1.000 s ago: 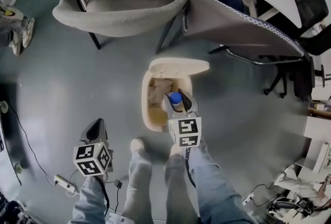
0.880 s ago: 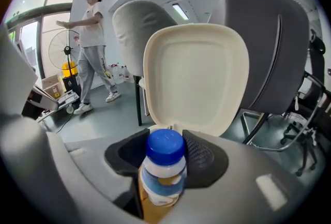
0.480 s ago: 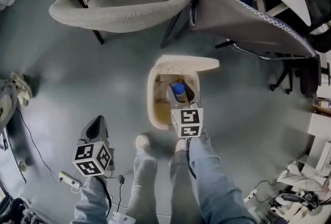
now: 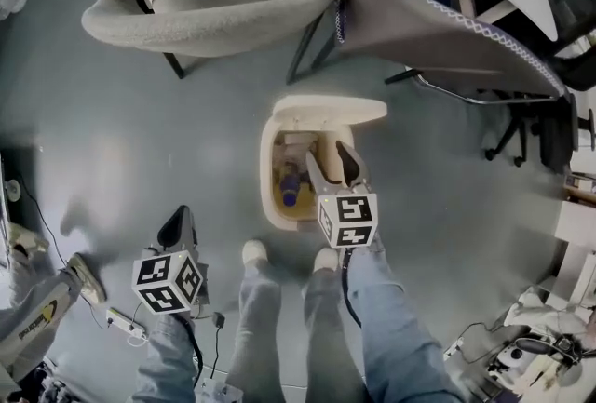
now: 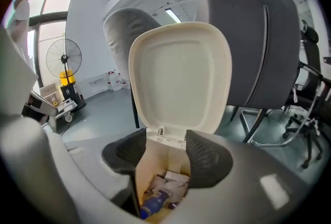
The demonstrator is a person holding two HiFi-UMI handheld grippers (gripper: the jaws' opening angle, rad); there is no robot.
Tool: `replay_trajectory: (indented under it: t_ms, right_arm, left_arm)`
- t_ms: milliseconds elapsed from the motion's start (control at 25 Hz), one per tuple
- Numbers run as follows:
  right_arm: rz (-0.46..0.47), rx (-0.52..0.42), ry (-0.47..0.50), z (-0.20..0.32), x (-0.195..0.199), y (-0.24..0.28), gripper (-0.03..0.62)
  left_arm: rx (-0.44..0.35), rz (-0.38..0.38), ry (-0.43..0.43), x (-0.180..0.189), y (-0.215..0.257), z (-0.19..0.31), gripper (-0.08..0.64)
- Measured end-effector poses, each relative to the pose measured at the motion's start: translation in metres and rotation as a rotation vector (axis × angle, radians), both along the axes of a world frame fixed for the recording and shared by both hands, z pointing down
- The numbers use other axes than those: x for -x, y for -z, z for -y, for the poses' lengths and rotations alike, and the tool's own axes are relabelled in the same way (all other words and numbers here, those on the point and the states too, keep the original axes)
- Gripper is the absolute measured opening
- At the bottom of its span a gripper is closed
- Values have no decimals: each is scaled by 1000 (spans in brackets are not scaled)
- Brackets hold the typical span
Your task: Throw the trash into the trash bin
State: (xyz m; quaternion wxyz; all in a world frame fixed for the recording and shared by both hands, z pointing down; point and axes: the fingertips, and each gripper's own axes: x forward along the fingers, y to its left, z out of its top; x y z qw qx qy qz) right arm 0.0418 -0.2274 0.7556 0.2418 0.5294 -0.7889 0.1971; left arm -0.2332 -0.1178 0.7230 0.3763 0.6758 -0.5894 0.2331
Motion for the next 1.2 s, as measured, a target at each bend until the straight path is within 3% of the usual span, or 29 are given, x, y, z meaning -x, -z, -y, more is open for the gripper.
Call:
replay_trajectory:
  t_ms: [240,440,640,920,1200]
  right_arm:
    - [14,15,-12,-13,-19,6,225]
    - [21,34,4,-29,-27,24,129]
    - [25,-12,-2,-45,-39,67,26]
    - [19,-33,11,-76,-76,153,5]
    - [75,-31,-56,-115,-120,300,5]
  left_arm:
    - [-16,-10,0,-16,0,-1,11]
    - [-31,-21,-3,-35,10,-7,10]
    - [-87,-28,-12,-58,34,-2,10]
    - [-245,-31,-60,-100,142,5,11]
    - [-340,-40,-18,-123,288,-37,11]
